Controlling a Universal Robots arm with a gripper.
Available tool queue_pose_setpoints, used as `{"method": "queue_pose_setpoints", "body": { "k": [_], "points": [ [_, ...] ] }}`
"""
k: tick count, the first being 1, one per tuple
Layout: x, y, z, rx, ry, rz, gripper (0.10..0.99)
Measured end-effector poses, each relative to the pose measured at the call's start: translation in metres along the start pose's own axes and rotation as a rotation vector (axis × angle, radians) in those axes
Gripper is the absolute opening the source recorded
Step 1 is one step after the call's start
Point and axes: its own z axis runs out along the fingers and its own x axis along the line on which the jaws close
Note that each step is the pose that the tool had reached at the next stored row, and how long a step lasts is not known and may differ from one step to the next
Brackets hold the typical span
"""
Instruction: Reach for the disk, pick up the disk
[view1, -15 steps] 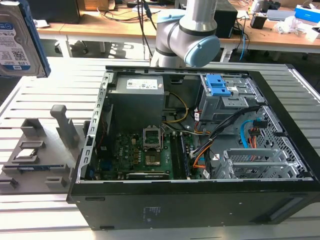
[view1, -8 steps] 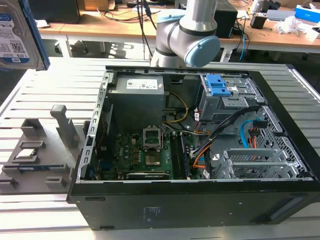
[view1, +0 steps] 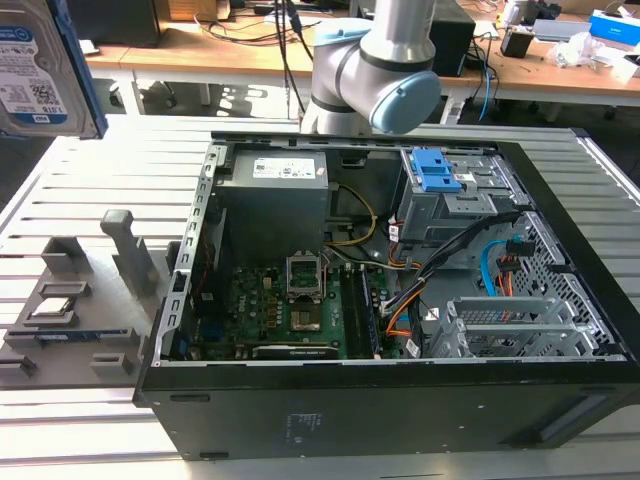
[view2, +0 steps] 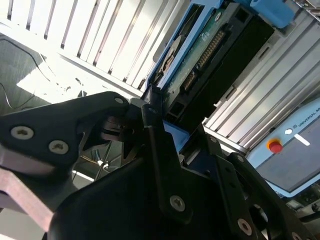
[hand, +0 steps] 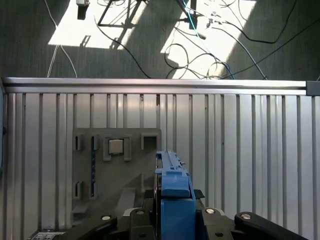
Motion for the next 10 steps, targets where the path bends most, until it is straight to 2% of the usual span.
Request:
{"method": "queue_pose_setpoints", "body": {
  "k": [2,6,10],
  "points": [
    [0.0,-0.0075,-0.0003,0.0,0.0005,0.0,0.369],
    [0.0,-0.0399,-0.0017,-0.002,0.0011,0.0,0.369],
    [-0.0001,-0.0596,-0.0026,-0.004,0.0011,0.0,0.369]
  ]
}}
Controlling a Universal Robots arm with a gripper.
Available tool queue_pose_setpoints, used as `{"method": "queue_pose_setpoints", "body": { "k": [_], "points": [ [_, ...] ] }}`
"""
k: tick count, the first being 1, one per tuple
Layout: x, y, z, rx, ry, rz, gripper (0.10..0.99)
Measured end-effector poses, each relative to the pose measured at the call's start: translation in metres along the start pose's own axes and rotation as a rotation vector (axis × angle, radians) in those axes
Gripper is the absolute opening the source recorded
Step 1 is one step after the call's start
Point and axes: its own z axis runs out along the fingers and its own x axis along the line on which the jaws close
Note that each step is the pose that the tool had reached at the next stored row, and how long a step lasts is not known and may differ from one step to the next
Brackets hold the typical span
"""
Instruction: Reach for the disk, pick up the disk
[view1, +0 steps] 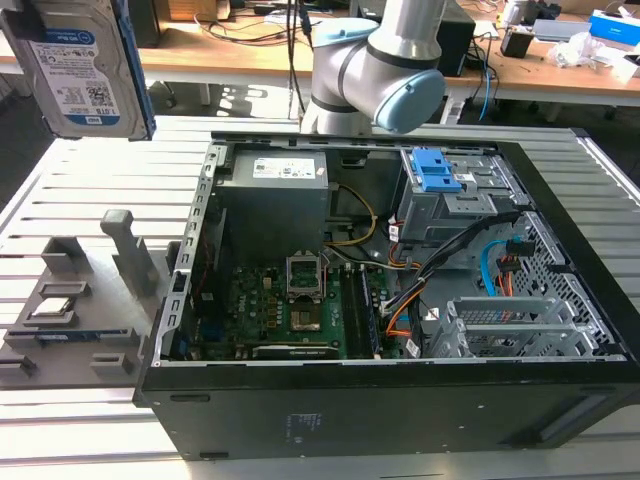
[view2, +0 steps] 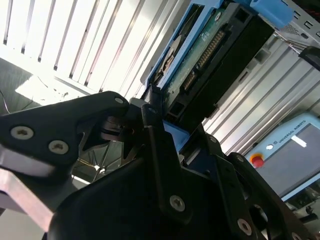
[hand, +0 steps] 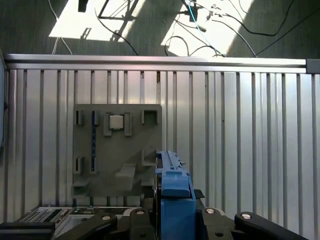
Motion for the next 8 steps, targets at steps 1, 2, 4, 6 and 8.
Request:
{"method": "queue_pose_setpoints", "body": {
  "k": [1,2,4,6,8],
  "points": [
    [-0.0001,-0.0085,-0.0004,-0.001,0.0,0.0,0.369],
    [-0.0002,-0.0124,-0.0005,-0.001,0.0,0.0,0.369],
    [-0.0002,-0.021,-0.001,-0.002,0.0,0.0,0.369],
    [-0.0003,-0.0301,-0.0014,-0.002,0.0,0.0,0.369],
    [-0.0006,-0.0468,-0.0022,-0.004,0.0,0.0,0.369]
  ]
}}
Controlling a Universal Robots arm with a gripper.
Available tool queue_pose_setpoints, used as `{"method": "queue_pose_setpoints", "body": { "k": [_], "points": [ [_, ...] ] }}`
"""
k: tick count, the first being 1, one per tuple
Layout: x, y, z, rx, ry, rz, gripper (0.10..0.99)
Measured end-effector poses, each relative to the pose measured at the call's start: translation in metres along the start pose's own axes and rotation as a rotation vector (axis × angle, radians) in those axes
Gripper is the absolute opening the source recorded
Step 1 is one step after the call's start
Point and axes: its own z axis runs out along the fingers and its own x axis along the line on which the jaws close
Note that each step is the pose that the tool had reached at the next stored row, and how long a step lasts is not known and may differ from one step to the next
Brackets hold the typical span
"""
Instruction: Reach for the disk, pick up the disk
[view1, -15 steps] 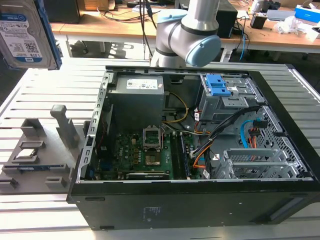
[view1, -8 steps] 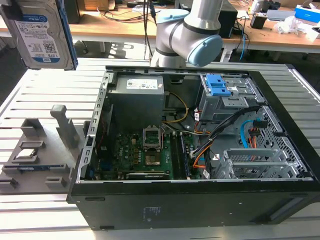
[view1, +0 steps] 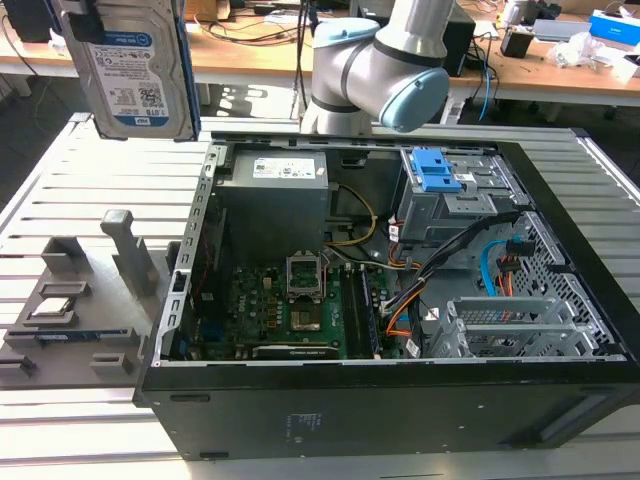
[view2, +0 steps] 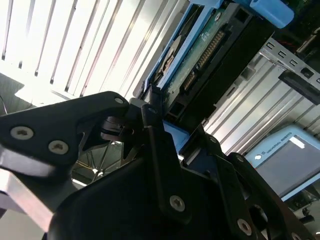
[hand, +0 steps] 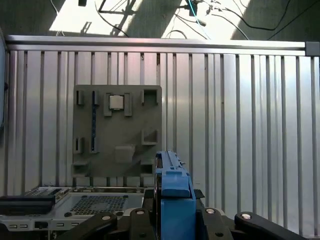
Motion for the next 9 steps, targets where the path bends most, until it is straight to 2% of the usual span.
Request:
{"method": "queue_pose_setpoints", "body": {
  "k": [1,2,3,5,7,9],
  "points": [
    [-0.0002,-0.0071,-0.0003,-0.001,0.0,0.0,0.369],
    [-0.0004,-0.0236,-0.0012,-0.002,0.0,0.0,0.369],
    [-0.0005,-0.0307,-0.0016,-0.002,0.0,0.0,0.369],
    [-0.0006,-0.0392,-0.0019,-0.003,-0.0001,0.0,0.369],
    [-0.0006,-0.0526,-0.0026,-0.004,0.0,0.0,0.369],
    [-0.0005,-0.0611,-0.003,-0.005,-0.0001,0.0,0.369]
  ]
}}
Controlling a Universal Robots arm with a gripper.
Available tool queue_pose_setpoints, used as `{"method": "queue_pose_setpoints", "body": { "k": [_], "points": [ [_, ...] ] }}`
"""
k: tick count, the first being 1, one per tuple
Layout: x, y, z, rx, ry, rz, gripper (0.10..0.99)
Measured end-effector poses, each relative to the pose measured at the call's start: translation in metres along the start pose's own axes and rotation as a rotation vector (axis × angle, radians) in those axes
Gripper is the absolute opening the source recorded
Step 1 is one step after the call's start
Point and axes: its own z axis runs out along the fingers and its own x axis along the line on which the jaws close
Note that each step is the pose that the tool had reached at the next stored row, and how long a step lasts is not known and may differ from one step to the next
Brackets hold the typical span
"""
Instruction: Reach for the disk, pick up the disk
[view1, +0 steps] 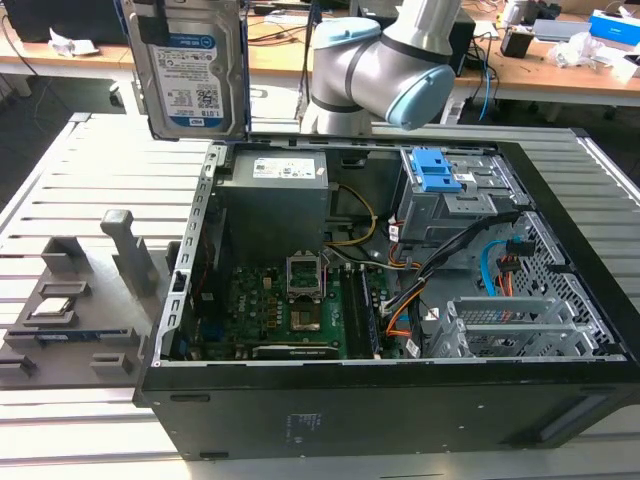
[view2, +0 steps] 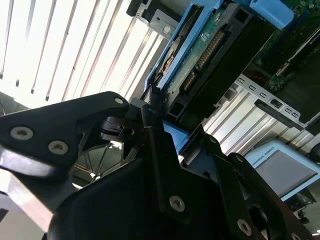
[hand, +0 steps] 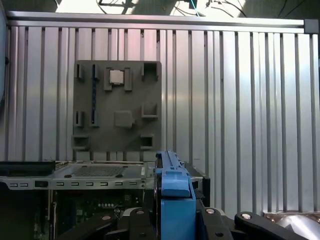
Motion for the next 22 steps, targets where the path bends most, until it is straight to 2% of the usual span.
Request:
{"method": "queue_pose_setpoints", "body": {
  "k": [7,11,15,18,20,22],
  "points": [
    [0.0,-0.0273,-0.0015,-0.002,0.0,0.0,0.369],
    [-0.0002,-0.0536,-0.003,-0.004,0.0,0.0,0.369],
    [-0.0004,-0.0691,-0.0038,-0.005,0.0001,0.0,0.369],
    [-0.0006,-0.0833,-0.0046,-0.006,0.0,0.0,0.369],
    [-0.0009,-0.0981,-0.0054,-0.007,0.0,0.0,0.369],
    [-0.0012,-0.1069,-0.0059,-0.008,0.0,0.0,0.369]
  ]
}}
